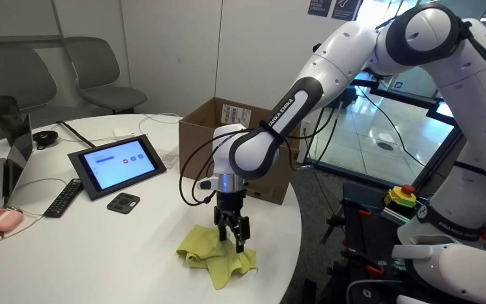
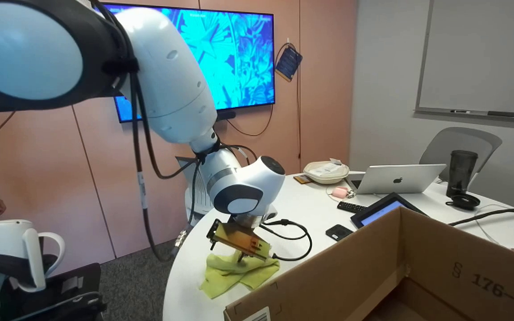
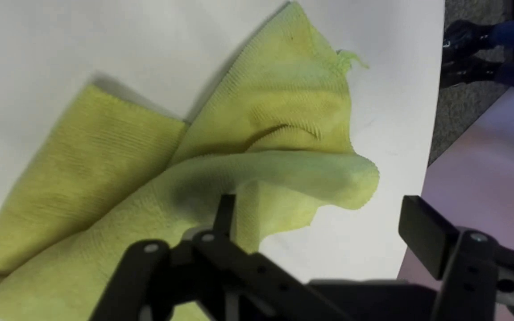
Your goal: Put the green marker on the yellow towel, fold the towel twice and put it in the brown box
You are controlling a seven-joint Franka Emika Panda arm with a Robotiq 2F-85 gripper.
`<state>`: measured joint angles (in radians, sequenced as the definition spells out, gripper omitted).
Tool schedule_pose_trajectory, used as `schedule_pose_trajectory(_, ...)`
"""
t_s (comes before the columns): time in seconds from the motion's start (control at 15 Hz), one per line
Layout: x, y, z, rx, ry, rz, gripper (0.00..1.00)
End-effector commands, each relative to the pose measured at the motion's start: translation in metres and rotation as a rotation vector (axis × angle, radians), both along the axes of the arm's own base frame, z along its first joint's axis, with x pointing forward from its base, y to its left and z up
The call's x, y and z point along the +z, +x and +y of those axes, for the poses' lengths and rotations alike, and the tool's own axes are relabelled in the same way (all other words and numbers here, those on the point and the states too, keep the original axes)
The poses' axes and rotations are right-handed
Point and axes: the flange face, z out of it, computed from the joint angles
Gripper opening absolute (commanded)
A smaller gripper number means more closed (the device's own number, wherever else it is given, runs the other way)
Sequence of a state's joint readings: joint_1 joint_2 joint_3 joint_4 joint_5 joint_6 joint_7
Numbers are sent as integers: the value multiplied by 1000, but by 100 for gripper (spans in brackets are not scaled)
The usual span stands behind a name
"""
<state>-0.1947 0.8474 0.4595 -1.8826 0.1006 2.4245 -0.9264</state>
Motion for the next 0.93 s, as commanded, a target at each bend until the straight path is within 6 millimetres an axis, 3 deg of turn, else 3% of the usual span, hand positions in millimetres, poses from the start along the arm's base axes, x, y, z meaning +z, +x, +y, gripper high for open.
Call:
schedule_pose_trajectory(0.0,31,-7,-4,-10,-27,-60,100)
schedule_pose_trajectory(0.4,44,11,19,-313,-55,-129,100)
schedule_pose_trajectory(0.87,27,9,58,-634,-180,-215,100)
